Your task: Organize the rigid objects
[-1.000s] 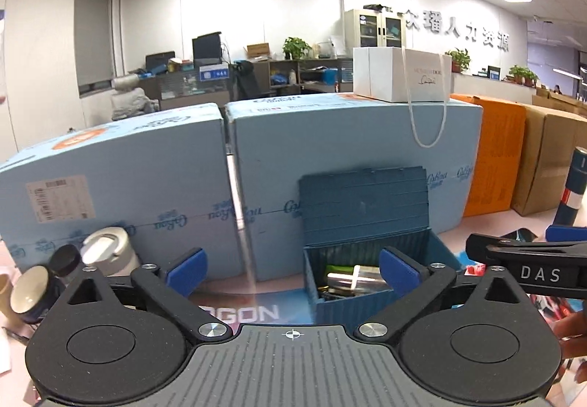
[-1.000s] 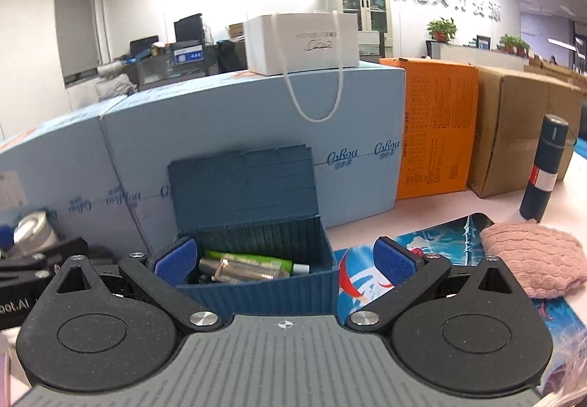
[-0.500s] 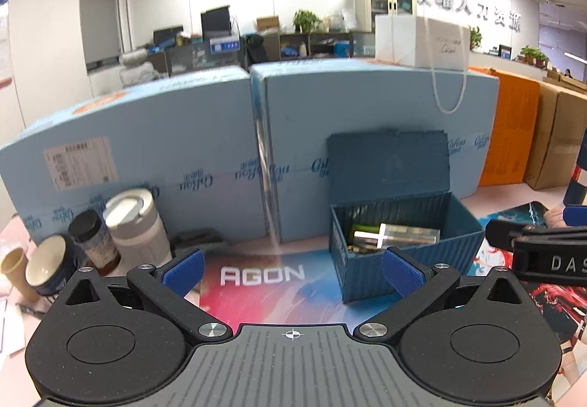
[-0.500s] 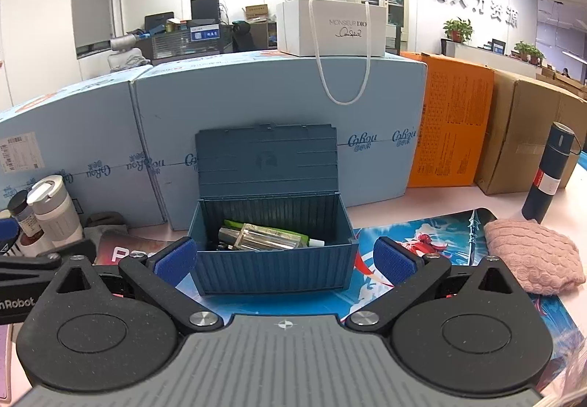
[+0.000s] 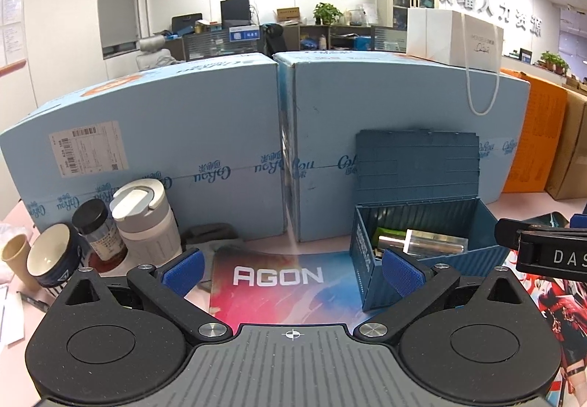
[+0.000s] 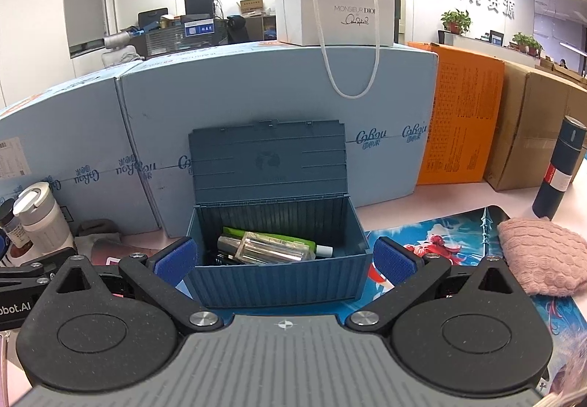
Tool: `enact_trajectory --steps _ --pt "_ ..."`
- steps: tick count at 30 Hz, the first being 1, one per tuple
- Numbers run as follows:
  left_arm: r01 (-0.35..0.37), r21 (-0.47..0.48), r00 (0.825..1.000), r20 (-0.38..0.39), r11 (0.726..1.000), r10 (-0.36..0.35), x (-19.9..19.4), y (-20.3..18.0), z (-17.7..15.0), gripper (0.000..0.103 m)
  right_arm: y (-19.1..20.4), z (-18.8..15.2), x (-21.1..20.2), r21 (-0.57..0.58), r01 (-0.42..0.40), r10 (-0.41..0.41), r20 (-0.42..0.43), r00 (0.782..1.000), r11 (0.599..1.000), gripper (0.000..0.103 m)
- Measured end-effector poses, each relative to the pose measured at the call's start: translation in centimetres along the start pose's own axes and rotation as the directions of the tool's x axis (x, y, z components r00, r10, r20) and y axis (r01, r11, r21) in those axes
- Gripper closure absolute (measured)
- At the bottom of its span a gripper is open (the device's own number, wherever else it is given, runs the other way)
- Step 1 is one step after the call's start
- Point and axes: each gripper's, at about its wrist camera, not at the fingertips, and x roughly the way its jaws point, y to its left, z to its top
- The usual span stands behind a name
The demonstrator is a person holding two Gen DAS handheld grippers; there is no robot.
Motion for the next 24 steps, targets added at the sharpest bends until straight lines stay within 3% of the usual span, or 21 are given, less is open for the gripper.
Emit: enact_trajectory --steps 24 --pt "-0.037 -0.023 0.999 0.014 0.999 0.037 -1.2 -0.9 0.3 0.000 -1.4 -0.4 -1.8 0.006 -0.009 0.009 0.010 1.000 1.000 0.000"
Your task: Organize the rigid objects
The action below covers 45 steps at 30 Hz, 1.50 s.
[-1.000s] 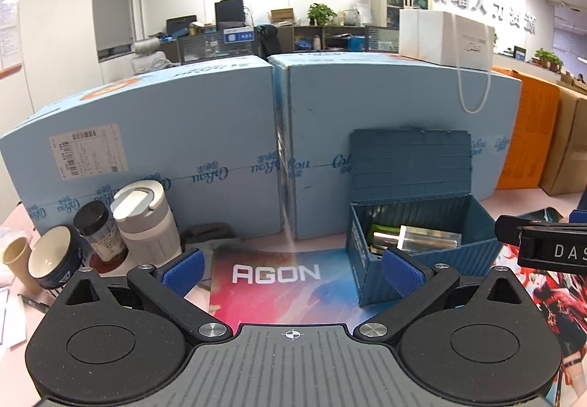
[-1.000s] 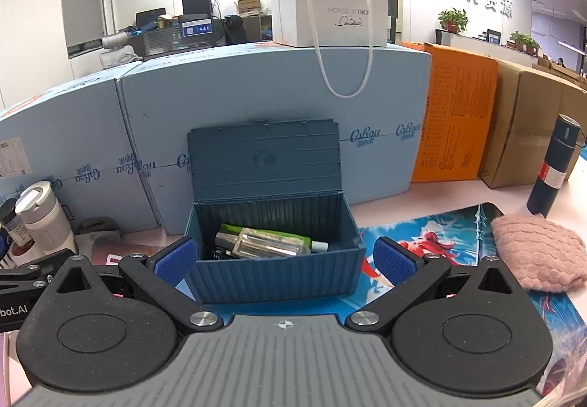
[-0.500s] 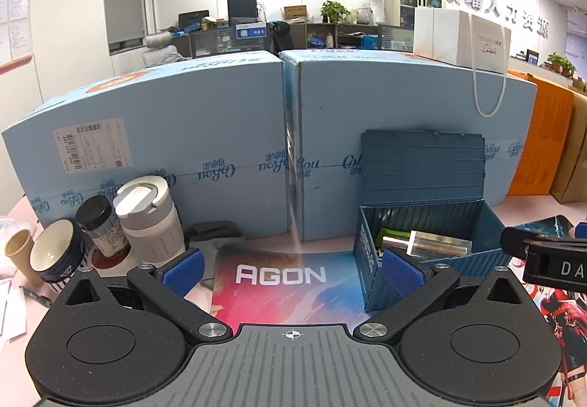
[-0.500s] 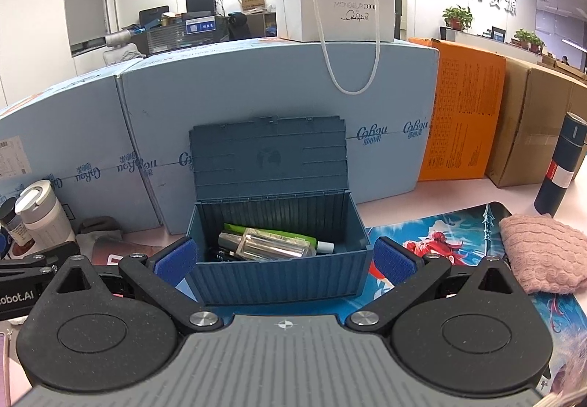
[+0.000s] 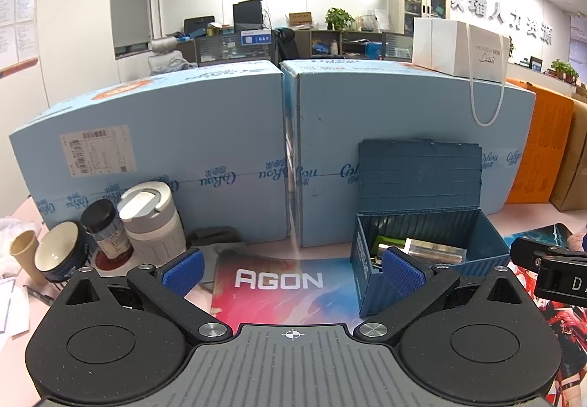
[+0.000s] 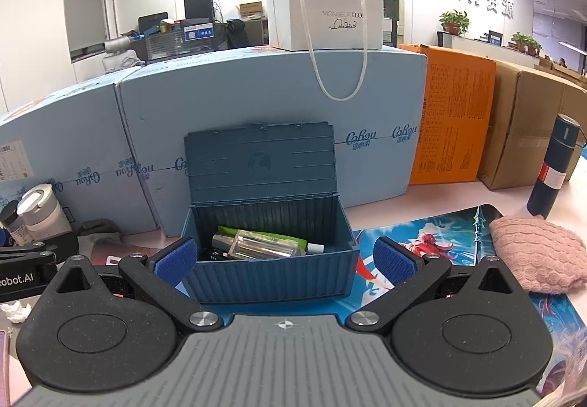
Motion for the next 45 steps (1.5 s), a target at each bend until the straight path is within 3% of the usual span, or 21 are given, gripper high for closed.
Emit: enact_trajectory --steps 45 --pt "0.027 0.004 0.998 0.060 1.000 -0.028 -2.7 0.8 -0.1 0.000 2.2 -0.3 -2.6 -0.018 -0.030 0.031 0.054 0.998 0.999 0.000"
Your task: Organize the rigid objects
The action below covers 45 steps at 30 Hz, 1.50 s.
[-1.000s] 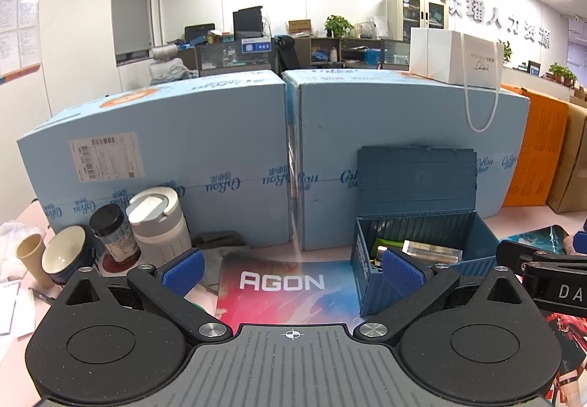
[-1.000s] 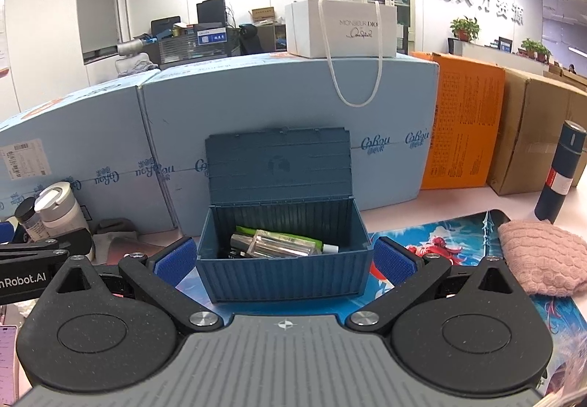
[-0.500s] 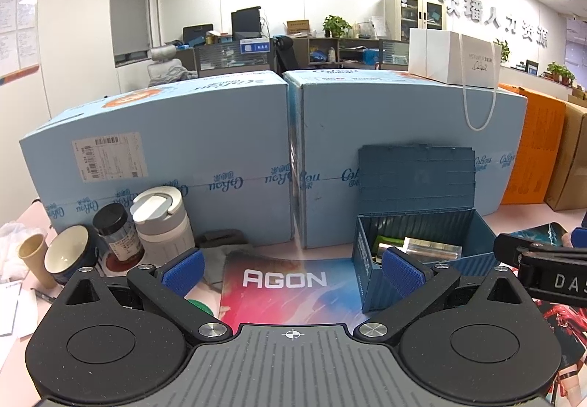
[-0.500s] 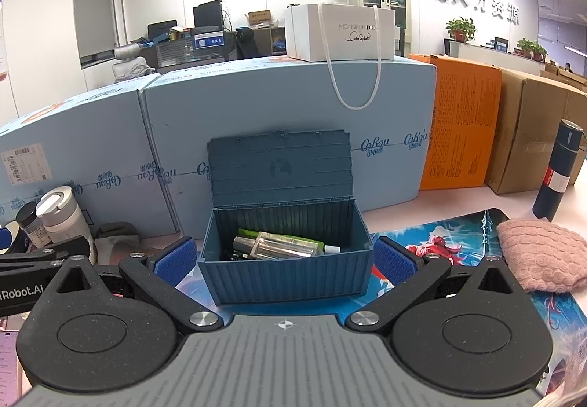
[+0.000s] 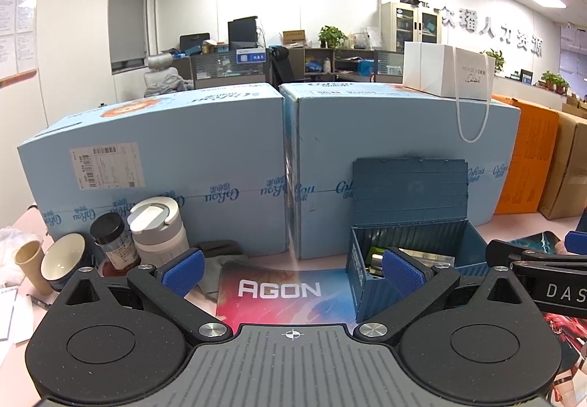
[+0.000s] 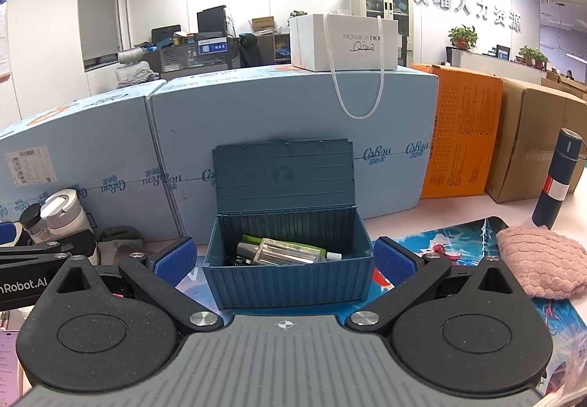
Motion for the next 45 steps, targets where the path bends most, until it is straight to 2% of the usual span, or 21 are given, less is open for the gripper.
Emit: enact_trajectory --steps 21,45 --pt "-0.038 -0.025 0.999 0.012 0.999 0.038 0.0 0.7 0.0 0.000 0.5 0.3 0.8 -0.018 -0.021 0.021 0.017 1.000 1.000 0.000" --pt "-0.021 -0.033 0.999 -0.036 0.999 0.020 2.5 0.7 0.4 0.000 0.1 0.5 2.5 0.002 0.010 -0.010 0.000 1.000 1.000 0.000"
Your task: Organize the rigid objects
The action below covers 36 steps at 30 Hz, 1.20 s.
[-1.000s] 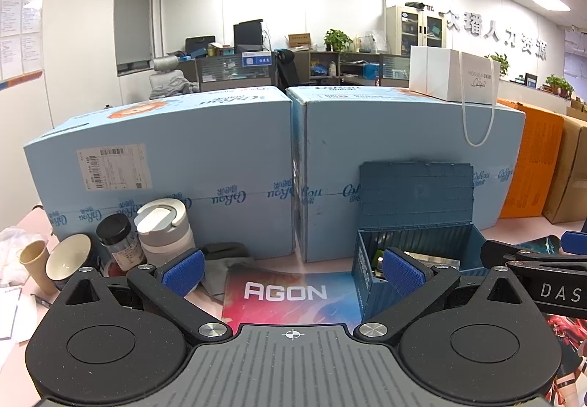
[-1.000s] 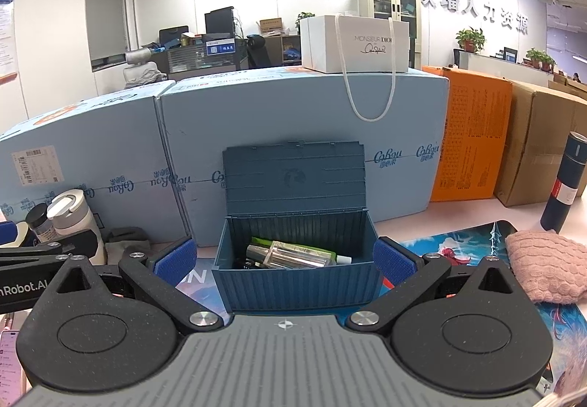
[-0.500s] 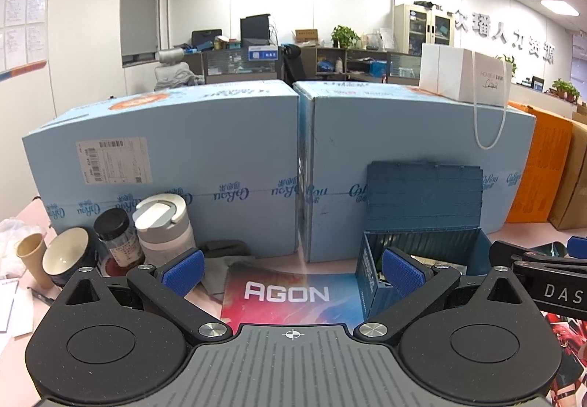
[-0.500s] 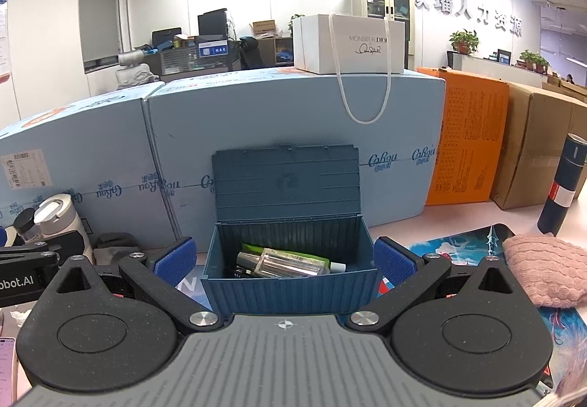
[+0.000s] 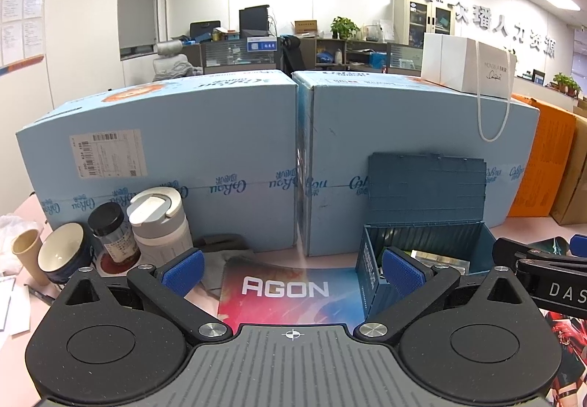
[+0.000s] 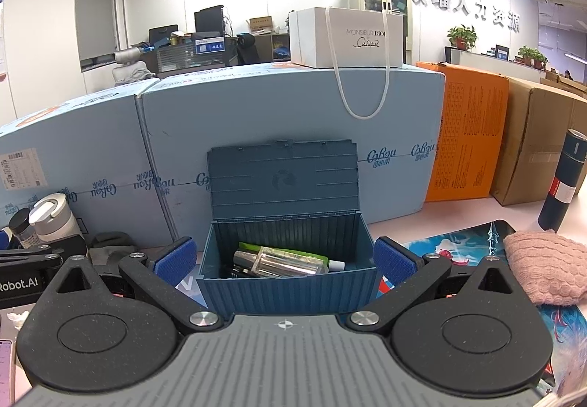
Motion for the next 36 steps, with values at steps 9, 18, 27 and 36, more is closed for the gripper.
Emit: enact_trajectory --steps 9,18,27,36 --pt "0.004 0.000 1.000 0.001 1.000 -0.004 0.0 0.1 0.0 0.000 0.0 0.0 0.1 -0.001 0.000 0.000 0.002 1.000 1.000 0.000" --pt "0.000 0.000 1.000 0.007 1.000 0.000 -0.2 0.1 -0.1 0.000 0.1 -0.1 0.1 0.000 0.002 -0.002 0.005 1.000 1.000 0.000" --pt "-0.004 0.004 1.000 0.017 1.000 0.004 -0.6 0.0 -0.1 0.000 0.1 -0.1 -0.4 0.000 0.014 -0.014 0.020 1.000 1.000 0.000" --pt "-0.004 0.013 1.000 0.028 1.000 0.003 -1.1 -0.2 -0.2 0.000 0.1 -0.1 -0.9 0.002 0.014 -0.014 0.032 0.999 1.000 0.000"
